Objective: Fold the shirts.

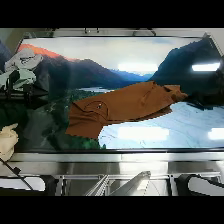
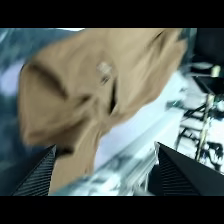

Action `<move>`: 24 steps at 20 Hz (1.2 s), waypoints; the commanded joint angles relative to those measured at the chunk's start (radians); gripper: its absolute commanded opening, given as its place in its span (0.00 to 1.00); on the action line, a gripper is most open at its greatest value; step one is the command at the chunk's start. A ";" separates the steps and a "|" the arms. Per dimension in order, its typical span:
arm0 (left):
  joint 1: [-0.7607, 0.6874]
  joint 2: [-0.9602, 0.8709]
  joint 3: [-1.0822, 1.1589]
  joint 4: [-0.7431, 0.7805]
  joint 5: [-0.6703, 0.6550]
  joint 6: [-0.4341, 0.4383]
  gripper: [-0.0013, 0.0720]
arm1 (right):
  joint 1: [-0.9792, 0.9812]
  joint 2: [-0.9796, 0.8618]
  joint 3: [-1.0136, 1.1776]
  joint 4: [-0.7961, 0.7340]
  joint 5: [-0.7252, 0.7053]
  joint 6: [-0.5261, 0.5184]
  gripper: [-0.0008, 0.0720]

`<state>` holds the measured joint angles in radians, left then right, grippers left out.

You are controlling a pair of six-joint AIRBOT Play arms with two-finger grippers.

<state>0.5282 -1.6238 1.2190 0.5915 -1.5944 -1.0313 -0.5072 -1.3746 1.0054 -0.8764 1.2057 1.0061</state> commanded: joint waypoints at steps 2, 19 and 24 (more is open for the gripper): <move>0.002 0.048 -0.155 0.097 -0.011 -0.036 0.99 | -0.025 -0.048 -0.080 -0.089 -0.015 -0.058 0.38; 0.002 0.049 -0.325 0.089 0.074 -0.032 0.99 | 0.135 -0.290 -0.060 0.182 -0.176 -0.093 0.17; -0.029 0.049 -0.325 0.090 0.205 -0.032 0.99 | 0.082 -0.192 -0.060 0.181 -0.069 -0.109 0.03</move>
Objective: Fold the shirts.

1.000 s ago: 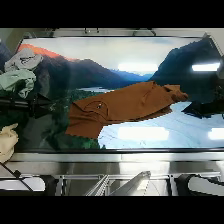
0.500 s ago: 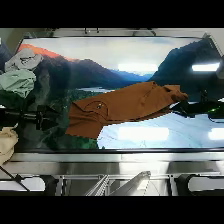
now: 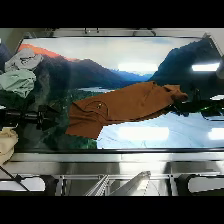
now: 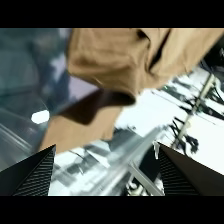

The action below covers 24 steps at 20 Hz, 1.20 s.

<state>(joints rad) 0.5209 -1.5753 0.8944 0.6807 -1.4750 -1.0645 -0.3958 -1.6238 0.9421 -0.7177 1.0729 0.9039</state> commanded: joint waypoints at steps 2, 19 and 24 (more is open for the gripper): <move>-0.083 -0.003 0.000 0.001 0.156 0.001 0.99 | -0.062 0.132 0.003 0.023 0.092 0.002 0.03; -0.187 0.129 0.240 -0.528 -0.283 0.054 0.03 | -0.240 0.575 0.020 0.559 0.481 -0.060 0.03; -0.091 0.462 0.494 -1.123 -0.298 0.097 0.04 | -0.365 0.959 0.323 0.767 0.161 -0.160 0.03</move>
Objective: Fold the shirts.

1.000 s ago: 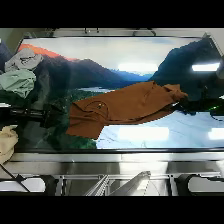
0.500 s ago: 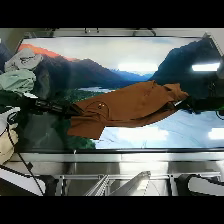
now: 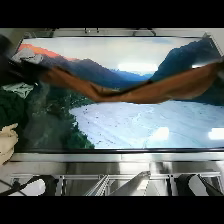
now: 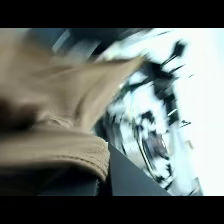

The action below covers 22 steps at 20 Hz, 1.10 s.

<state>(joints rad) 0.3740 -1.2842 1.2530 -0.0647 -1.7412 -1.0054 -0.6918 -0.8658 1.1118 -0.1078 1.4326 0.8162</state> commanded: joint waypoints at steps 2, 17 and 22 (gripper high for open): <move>0.126 0.251 0.305 -0.479 0.032 0.056 0.04 | -0.104 0.308 0.288 0.130 -0.457 -0.153 0.03; 0.274 0.184 0.441 0.119 0.237 -0.093 0.04 | -0.021 0.026 0.308 -0.199 -0.255 -0.032 0.03; -0.123 -0.268 0.615 0.568 0.253 -0.149 0.04 | 0.151 -0.259 0.015 -0.323 -0.393 -0.049 0.03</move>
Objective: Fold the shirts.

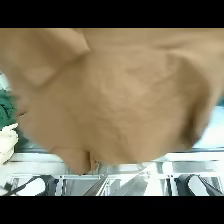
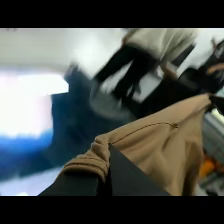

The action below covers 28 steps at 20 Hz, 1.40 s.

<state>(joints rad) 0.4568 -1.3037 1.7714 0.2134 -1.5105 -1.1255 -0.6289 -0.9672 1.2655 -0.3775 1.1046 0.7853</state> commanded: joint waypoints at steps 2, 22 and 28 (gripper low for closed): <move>-0.277 -0.481 0.216 0.319 0.020 -0.040 0.04 | 0.156 -0.336 -0.170 -0.046 -0.171 -0.066 0.03; -0.286 -0.907 0.245 0.481 0.165 0.028 0.01 | 0.218 -0.812 -0.037 -0.219 -0.082 -0.105 0.03; -0.242 -0.871 0.245 0.542 0.043 -0.037 0.48 | 0.214 -0.793 -0.060 -0.233 -0.043 -0.098 0.51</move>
<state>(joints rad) 0.1917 -2.1979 2.0159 0.7273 -1.4002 -1.1294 -0.4122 -1.7741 1.2171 -0.5926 1.0283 0.6788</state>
